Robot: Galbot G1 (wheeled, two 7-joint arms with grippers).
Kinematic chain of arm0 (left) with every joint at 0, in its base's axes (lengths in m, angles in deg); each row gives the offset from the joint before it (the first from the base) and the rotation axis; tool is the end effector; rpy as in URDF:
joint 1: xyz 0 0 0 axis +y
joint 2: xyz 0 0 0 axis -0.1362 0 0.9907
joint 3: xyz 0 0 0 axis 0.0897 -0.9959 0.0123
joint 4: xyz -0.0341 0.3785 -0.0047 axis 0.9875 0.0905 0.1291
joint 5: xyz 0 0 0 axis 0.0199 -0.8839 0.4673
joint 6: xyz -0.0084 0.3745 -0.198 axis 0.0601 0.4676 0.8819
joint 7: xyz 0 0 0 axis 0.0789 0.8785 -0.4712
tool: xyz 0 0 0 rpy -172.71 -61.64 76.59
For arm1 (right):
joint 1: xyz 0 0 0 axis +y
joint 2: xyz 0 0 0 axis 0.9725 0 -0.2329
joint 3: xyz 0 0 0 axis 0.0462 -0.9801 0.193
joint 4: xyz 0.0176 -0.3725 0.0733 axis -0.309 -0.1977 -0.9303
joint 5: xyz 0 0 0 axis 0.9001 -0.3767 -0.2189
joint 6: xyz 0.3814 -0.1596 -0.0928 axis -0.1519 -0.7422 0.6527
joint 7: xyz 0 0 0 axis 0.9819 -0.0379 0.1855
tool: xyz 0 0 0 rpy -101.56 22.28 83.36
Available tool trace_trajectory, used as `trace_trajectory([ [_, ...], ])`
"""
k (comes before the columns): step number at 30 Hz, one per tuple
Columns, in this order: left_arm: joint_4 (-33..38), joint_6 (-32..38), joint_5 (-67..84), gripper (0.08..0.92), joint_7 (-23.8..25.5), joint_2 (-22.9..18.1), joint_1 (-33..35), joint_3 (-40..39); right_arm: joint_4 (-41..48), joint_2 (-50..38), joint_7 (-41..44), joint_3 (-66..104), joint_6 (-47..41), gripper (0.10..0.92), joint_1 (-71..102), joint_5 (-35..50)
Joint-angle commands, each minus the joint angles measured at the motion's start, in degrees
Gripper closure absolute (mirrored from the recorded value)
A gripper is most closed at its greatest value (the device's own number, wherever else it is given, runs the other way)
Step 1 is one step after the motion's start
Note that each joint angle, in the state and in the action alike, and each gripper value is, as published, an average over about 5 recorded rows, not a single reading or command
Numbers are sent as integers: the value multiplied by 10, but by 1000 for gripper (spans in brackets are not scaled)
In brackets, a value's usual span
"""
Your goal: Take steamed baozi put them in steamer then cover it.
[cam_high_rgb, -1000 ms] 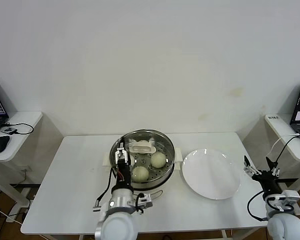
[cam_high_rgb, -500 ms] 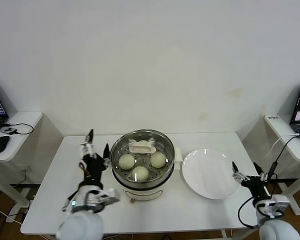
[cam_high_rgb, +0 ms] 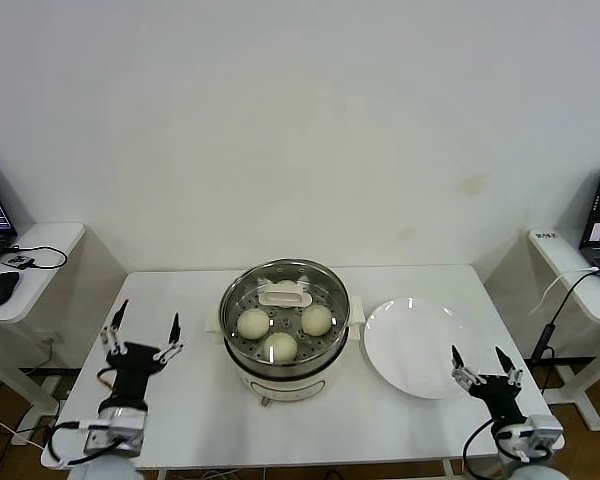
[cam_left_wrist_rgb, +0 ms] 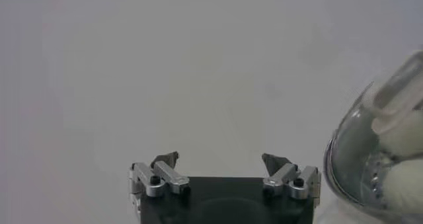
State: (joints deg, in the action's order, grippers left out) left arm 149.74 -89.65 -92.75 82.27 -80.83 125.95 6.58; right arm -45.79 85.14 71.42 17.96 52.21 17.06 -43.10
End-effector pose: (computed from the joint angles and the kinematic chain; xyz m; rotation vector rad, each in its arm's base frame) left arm 0.2483 0.0756 -0.2904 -0.1323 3.0048 0.8252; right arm 0.2361 -0.1424 -0.3408 -0.1148 -2.9587 -0.0610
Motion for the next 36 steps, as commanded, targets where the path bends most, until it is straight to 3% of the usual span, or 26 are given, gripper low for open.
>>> trace_trajectory([
  [1,-44,16,163,177,-28,4,66,57,-13,29,-18,-13,-10,203,27,-26],
  [9,-54,9,164,177,-10,6,66,49,22,34,-28,-14,2,203,22,-16],
  [36,-45,46,134,177,13,5,72,46,-13,26,-1,17,4,203,29,-74],
])
